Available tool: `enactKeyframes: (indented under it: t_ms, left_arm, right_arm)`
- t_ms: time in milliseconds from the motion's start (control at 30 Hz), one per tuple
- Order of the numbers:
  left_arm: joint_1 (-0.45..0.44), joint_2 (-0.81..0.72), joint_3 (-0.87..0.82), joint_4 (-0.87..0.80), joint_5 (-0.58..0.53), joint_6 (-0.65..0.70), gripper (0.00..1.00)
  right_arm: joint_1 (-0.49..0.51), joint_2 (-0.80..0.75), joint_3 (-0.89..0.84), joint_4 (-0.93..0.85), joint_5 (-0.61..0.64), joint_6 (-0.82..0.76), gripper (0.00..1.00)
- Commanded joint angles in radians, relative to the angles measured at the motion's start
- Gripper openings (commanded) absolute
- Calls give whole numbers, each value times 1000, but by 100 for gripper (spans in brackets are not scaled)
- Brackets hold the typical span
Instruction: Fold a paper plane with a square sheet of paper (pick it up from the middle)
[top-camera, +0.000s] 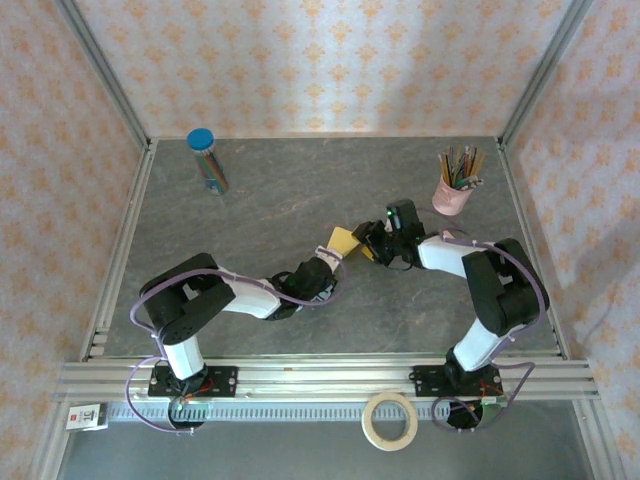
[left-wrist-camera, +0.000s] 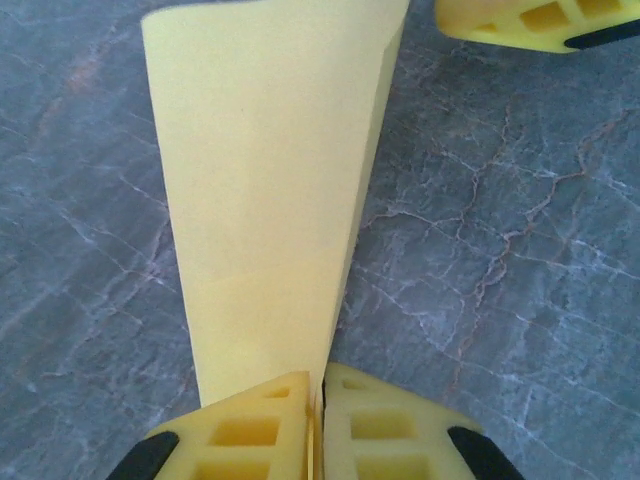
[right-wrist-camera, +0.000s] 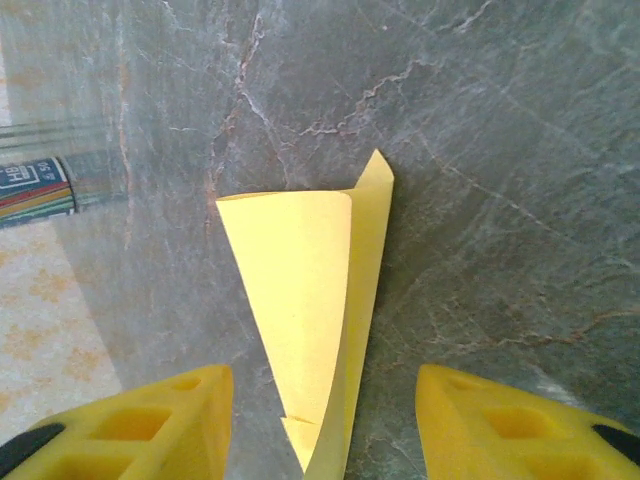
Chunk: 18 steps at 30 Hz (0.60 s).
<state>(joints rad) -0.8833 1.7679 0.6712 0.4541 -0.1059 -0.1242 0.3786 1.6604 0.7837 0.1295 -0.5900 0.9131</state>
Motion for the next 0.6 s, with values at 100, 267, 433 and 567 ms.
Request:
enactKeyframes:
  t_ms: [100,267,433,567]
  left_arm:
    - [65,4,-17,31,182,-65,9]
    - [113,-3,-12,19,266,-98,7]
    - [169,-24,0,2,376,-152,5]
    - [207,-42,-1,12,460,-199,4]
  right_arm:
    - [-5,-45,9,-44,82,-68,53]
    - [-5,-58,8,-52,104,-98,55]
    - [-7,-70,-5,-13,87,-159,59]
    - [-6,-74,-24,36,66,-222,64]
